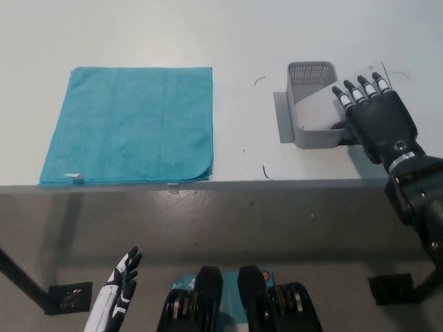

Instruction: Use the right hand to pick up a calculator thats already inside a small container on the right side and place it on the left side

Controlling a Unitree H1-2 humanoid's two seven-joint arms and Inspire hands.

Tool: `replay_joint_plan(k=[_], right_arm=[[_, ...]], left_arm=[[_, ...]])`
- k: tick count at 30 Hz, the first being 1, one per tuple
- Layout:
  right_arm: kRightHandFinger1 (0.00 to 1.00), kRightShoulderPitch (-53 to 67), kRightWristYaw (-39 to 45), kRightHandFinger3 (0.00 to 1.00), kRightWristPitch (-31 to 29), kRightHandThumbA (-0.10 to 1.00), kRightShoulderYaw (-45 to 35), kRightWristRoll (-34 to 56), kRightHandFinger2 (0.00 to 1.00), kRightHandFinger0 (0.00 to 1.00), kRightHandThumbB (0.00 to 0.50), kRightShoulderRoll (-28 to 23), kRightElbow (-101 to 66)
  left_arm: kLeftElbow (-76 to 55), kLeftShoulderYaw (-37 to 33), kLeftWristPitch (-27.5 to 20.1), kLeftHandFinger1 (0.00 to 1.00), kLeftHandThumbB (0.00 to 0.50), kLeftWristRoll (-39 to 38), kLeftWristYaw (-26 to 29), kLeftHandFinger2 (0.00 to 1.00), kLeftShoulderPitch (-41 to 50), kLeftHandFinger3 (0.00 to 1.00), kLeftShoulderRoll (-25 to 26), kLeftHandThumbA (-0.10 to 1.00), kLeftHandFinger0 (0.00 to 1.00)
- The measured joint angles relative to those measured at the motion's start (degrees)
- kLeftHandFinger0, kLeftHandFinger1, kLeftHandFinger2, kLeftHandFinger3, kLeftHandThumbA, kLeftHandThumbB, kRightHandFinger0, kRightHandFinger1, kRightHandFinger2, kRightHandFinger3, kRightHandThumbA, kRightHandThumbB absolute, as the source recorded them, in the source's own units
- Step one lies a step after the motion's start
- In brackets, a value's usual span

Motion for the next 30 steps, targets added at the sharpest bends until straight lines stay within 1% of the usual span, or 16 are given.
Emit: replay_joint_plan(k=[6,7,15,17,18,19,20,21,22,23,24,25,26,27,28,30], right_arm=[[1.00,-2.39,-2.84,1.00,0.04,1.00,2.22,-0.94,1.00,1.00,0.500,0.03,5.76],[1.00,-2.73,-3.59,1.00,0.04,1.00,2.54,-1.02,1.00,1.00,0.500,0.04,6.77],[1.00,-5.85,-8.35,1.00,0.06,1.00,4.59,-1.12,1.00,1.00,0.500,0.05,13.92],[1.00,-6.50,-9.49,1.00,0.09,1.00,5.02,-1.12,1.00,1.00,0.500,0.13,15.71],[1.00,-6.77,-10.12,1.00,0.09,0.99,5.23,-1.11,1.00,1.00,0.500,0.18,16.57],[1.00,-6.93,-10.99,1.00,0.09,0.83,5.41,-1.11,1.00,1.00,0.489,0.25,17.77],[1.00,-6.98,-12.20,1.00,0.07,0.70,5.55,-1.10,1.00,1.00,0.434,0.30,18.82],[0.84,-6.98,-12.85,0.89,0.06,0.45,5.61,-1.10,0.80,0.93,0.352,0.37,19.52],[0.69,-6.95,-14.12,0.78,0.01,0.33,5.72,-1.08,0.68,0.78,0.369,0.54,20.69],[0.17,-6.93,-15.05,0.51,0.00,-0.06,5.73,-1.07,0.25,0.14,0.349,0.70,21.42],[0.07,-6.93,-16.48,0.45,-0.03,-0.09,5.72,-1.06,0.17,0.03,0.334,0.91,22.17],[0.00,-7.17,-18.49,0.36,-0.15,-0.10,5.66,-1.03,0.02,0.00,0.359,1.21,22.88],[0.00,-7.42,-19.49,0.31,-0.23,-0.10,5.62,-1.01,0.00,0.00,0.357,1.37,23.25],[0.00,-7.68,-20.44,0.27,-0.34,-0.10,5.57,-0.98,0.02,0.00,0.354,1.59,23.69],[0.00,-8.27,-22.61,0.26,-0.54,-0.10,5.52,-0.92,0.06,0.00,0.336,1.94,24.50],[0.00,-8.67,-24.97,0.22,-0.88,-0.10,5.50,-0.89,0.00,0.00,0.332,2.05,25.57]], left_arm=[[-0.05,-0.10,-0.01,1.00,0.152,-0.10,0.63,1.00,0.69,1.00,0.00,1.00,1.00],[-0.05,-0.10,-0.01,1.00,0.159,-0.10,0.84,1.00,0.78,1.00,0.01,1.00,1.00],[-0.05,-0.27,-0.01,1.00,0.160,-0.15,1.25,1.00,0.83,1.00,0.09,1.00,1.00],[-0.05,-0.35,-0.02,1.00,0.153,-0.15,1.33,1.00,0.84,1.00,0.11,1.00,1.00],[-0.05,-0.40,-0.02,1.00,0.153,-0.15,1.33,1.00,0.84,1.00,0.12,1.00,1.00],[-0.04,-0.44,-0.01,1.00,0.155,-0.14,1.33,1.00,0.83,1.00,0.13,1.00,1.00],[-0.02,-0.44,0.00,1.00,0.151,-0.14,1.31,1.00,0.83,1.00,0.12,1.00,1.00],[0.02,-0.44,0.02,1.00,0.160,-0.15,1.30,1.00,0.84,1.00,0.11,1.00,1.00],[0.09,-0.43,0.06,1.00,0.162,-0.14,1.29,1.00,0.84,1.00,0.11,1.00,1.00],[0.16,-0.42,0.09,1.00,0.161,-0.14,1.29,1.00,0.84,1.00,0.10,1.00,1.00],[0.20,-0.42,0.13,1.00,0.161,-0.14,1.29,1.00,0.84,1.00,0.08,1.00,1.00],[0.22,-0.42,0.16,1.00,0.162,-0.13,1.29,1.00,0.83,1.00,0.04,1.00,1.00],[0.23,-0.42,0.17,1.00,0.161,-0.13,1.29,1.00,0.81,1.00,0.02,1.00,1.00],[0.23,-0.42,0.18,1.00,0.159,-0.13,1.29,1.00,0.81,1.00,0.00,1.00,1.00],[0.25,-0.42,0.19,1.00,0.152,-0.13,1.29,1.00,0.81,1.00,-0.02,1.00,1.00],[0.30,-0.41,0.19,1.00,0.147,-0.12,1.29,1.00,0.84,1.00,-0.02,1.00,1.00]])
